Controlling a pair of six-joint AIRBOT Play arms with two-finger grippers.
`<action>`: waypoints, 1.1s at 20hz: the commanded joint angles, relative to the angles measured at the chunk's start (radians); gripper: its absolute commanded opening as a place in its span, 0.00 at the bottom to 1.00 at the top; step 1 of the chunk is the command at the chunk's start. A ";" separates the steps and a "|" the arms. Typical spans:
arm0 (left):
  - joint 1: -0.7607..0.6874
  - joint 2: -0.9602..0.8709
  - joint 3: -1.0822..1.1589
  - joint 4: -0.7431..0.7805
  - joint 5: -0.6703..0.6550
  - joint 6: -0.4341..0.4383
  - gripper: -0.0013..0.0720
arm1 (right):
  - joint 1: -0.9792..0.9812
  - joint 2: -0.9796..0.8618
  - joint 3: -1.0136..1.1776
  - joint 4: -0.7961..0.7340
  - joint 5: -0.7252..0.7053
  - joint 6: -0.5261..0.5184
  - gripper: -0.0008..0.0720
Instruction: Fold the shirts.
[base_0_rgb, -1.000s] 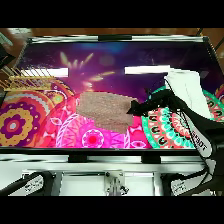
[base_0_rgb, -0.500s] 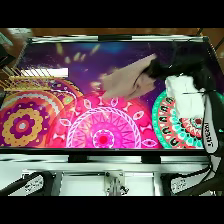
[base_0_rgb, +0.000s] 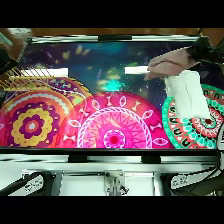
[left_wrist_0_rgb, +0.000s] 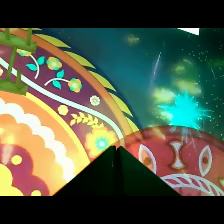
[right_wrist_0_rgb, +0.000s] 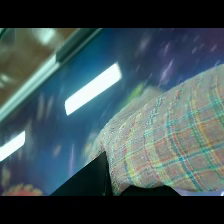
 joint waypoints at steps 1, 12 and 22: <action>-0.003 0.000 0.000 0.000 -0.024 0.003 0.05 | -0.072 0.001 0.010 0.008 0.072 0.017 0.08; -0.064 -0.001 0.000 0.000 -0.030 0.003 0.05 | 0.040 0.001 0.011 0.116 0.568 -0.313 0.08; -0.074 -0.001 0.000 0.001 -0.068 0.003 0.05 | 0.048 -0.007 0.010 0.029 0.826 -0.374 0.07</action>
